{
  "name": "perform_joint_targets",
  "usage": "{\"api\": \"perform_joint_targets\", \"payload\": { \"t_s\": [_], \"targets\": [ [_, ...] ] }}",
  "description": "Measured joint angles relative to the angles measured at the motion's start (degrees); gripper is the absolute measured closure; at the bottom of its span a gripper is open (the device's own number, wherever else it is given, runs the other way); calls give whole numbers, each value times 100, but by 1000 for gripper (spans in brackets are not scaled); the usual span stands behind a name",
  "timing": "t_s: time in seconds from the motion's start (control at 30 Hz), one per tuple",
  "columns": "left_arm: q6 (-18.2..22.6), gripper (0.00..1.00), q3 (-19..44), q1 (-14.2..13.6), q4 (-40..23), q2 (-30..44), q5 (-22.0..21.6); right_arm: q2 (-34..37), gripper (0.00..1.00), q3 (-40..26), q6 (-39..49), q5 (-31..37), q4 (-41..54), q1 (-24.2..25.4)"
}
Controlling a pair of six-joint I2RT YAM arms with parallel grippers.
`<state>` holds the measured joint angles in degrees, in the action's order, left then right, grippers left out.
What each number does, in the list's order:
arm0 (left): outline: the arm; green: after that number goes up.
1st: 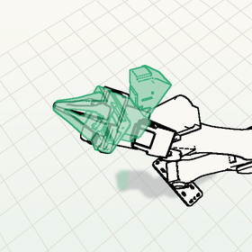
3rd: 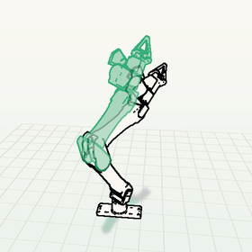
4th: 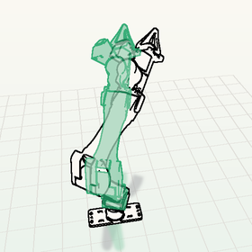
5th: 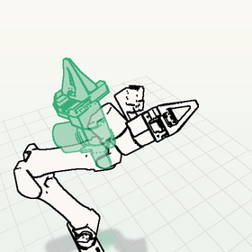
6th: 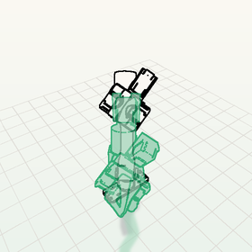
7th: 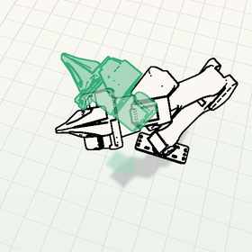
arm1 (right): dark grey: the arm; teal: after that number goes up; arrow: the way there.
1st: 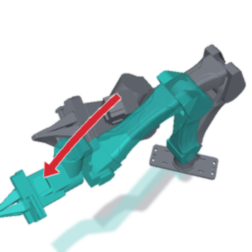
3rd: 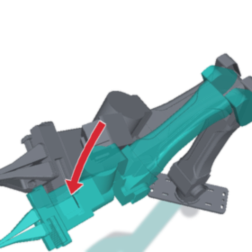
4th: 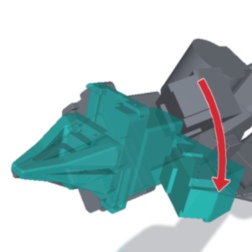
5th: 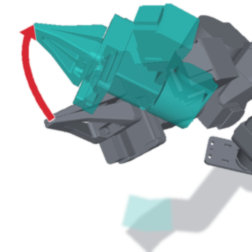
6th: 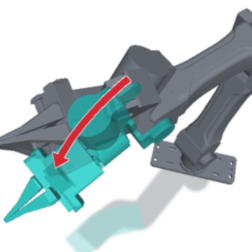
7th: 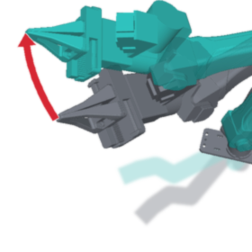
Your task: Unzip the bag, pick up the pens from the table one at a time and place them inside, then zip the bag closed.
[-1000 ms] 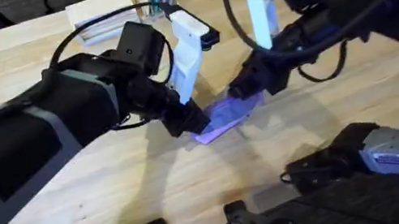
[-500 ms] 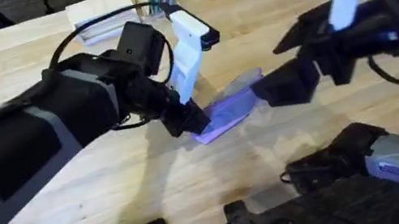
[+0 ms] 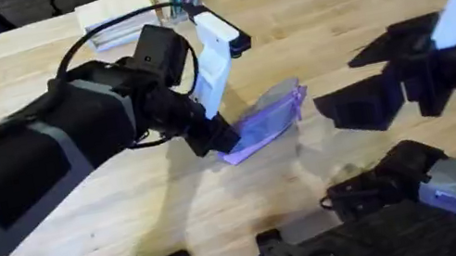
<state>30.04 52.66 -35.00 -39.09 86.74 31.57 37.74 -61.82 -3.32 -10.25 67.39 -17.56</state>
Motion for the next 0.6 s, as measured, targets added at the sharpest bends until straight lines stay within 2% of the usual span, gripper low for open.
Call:
{"api": "perform_joint_targets", "payload": {
  "t_s": [0.3, 0.43, 0.6],
  "targets": [
    [0, 958, 0, 0, 0, 0, 0, -228, 4, 94, -261, 446, 333, 0],
    [0, 958, 0, 0, 1, 0, -2, -227, 4, 715, -491, 471, 167, 0],
    [0, 958, 0, 0, 2, 0, -2, -228, 4, 1007, -588, 473, -116, 0]
  ]
}}
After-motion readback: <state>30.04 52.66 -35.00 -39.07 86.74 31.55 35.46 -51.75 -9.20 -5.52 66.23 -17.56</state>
